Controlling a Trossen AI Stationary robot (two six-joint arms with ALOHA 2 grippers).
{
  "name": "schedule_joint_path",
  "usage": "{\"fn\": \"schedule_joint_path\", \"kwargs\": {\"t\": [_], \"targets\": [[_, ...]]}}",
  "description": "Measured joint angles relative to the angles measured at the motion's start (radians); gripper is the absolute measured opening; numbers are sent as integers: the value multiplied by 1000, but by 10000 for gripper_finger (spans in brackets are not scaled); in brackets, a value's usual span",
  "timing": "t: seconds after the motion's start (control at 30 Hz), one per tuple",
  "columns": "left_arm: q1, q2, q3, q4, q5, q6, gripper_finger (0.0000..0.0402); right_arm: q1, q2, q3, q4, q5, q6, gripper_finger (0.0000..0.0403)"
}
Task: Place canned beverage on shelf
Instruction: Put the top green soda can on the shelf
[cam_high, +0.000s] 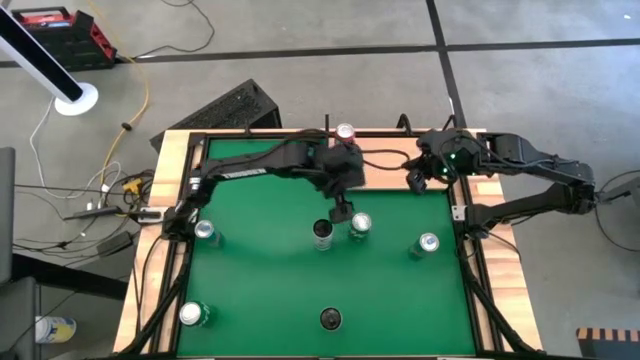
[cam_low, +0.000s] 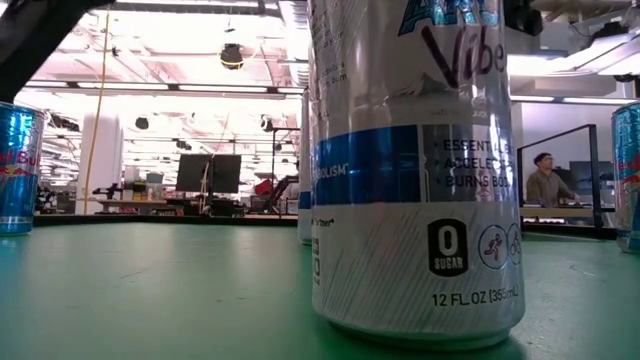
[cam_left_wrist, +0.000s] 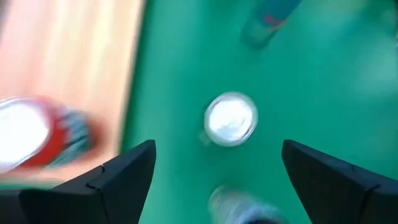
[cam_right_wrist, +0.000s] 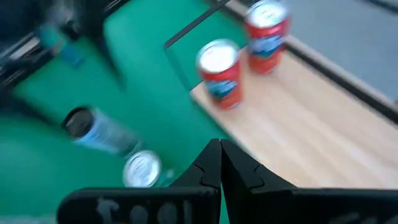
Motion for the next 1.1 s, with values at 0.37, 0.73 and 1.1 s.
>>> {"fn": "schedule_joint_path", "kwargs": {"t": [0.37,0.73,1.1], "targets": [[-92,-279,-56,-161,-323,44,296,122,99,0,102,-96,51,27],[-138,-901,-875,358,-441,-5,272,249,181,30,112,-130,117,110],[-100,-1281,-1356,803,-456,-117,270,322,313,31,35,-55,67,258]]}}
